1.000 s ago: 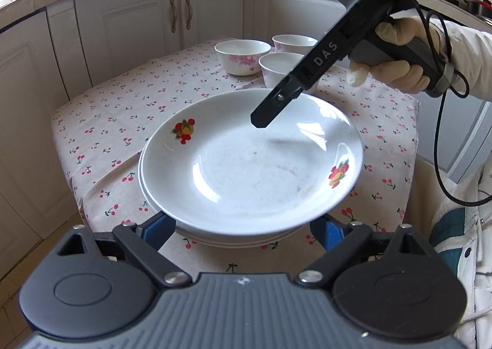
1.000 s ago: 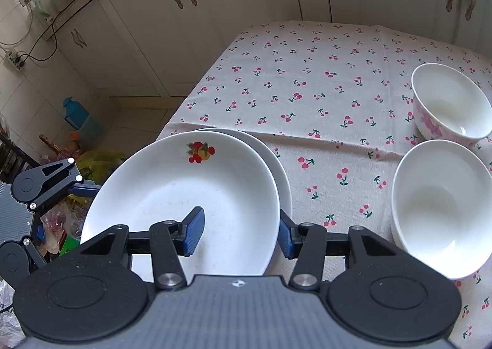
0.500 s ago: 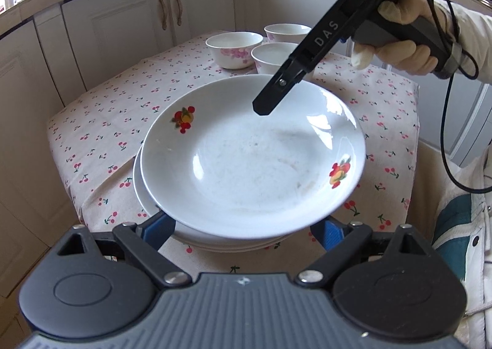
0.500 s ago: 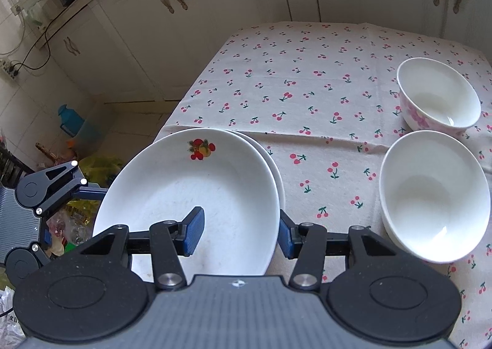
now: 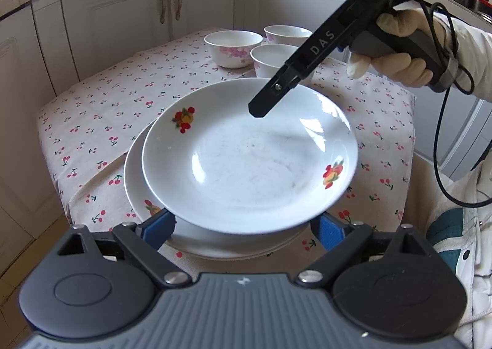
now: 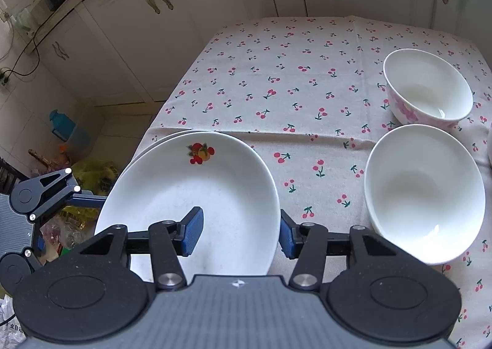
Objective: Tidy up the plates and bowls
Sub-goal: 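Carry the flowered plate with both grippers and lower it onto the plate stack, then open both grippers and release the flowered plate on the stack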
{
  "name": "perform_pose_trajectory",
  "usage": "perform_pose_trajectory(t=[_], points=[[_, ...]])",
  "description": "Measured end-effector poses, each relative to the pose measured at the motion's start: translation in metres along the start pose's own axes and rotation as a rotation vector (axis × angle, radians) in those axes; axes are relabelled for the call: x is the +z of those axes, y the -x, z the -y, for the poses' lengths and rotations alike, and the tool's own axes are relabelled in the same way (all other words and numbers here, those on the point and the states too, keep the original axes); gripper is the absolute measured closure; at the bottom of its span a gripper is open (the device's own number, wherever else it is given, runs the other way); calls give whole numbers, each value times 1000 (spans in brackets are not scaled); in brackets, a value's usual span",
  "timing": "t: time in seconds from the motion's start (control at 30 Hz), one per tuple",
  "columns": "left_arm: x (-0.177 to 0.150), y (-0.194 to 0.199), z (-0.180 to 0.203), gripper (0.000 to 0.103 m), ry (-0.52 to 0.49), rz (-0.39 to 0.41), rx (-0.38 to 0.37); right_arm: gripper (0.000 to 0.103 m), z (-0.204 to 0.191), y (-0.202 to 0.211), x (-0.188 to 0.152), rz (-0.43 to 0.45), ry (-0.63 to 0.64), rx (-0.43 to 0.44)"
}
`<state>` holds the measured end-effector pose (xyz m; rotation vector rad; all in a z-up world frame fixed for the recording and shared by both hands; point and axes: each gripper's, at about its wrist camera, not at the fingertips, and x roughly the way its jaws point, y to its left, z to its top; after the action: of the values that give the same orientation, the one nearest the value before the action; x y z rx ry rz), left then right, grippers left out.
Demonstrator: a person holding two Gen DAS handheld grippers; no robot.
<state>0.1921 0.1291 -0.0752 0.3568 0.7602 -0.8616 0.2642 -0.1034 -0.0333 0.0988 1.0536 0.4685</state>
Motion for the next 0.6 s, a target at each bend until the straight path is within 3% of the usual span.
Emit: perform_pose_trajectory(t=[0.6], points=[[-2, 7, 2, 5, -2, -10, 52, 45, -2, 3, -6, 1, -7, 31]])
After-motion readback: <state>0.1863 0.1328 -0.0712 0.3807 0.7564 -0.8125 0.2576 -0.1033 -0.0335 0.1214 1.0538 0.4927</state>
